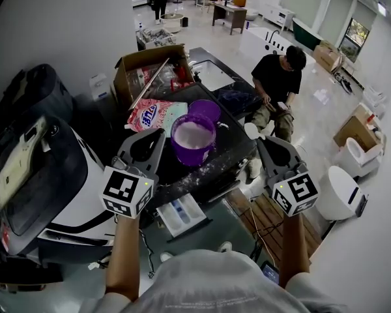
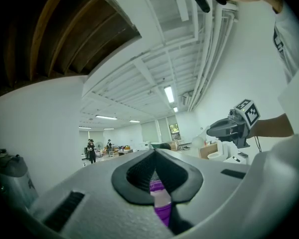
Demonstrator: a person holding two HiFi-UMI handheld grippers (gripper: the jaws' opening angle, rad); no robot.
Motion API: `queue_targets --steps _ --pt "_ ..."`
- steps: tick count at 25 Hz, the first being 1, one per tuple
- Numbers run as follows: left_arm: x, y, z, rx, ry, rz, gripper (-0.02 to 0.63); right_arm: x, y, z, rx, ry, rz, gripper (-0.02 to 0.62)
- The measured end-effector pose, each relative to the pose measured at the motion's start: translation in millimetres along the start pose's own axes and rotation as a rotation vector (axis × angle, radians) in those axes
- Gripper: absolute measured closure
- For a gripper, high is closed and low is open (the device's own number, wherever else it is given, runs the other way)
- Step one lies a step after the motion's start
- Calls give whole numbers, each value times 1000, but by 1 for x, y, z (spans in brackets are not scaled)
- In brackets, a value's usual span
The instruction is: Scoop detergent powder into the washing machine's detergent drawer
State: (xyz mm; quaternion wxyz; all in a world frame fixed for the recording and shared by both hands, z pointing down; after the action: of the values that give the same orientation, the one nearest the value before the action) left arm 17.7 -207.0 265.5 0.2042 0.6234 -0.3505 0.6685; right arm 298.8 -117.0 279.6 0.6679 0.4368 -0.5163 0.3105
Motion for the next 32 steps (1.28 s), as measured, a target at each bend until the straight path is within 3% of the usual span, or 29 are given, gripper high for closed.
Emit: queue_targets --steps 10,20,26,32 --pt "-5 -1 -5 -20 26 53 597 0 -2 3 -3 -5 -1 586" --pt "1 0 -8 -11 34 24 597 5 -1 13 -26 -8 14 586" --pt "8 6 -7 -27 39 -47 597 9 -1 17 -33 4 20 586" --pt "16 5 -5 -27 63 -46 597 15 2 21 -46 18 23 586"
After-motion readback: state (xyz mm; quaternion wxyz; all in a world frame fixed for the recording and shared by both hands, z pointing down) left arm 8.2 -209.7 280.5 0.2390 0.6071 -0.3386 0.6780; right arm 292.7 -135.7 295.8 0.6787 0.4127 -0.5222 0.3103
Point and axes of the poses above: the fingertips, and each gripper's own axes: z forward along the fingers, y to its left, x out of its underside, the point moved 6 cm from there along -z, backward along the fingers, and after that the axes turned 8 degrees about -x, right-handed, at the moved point
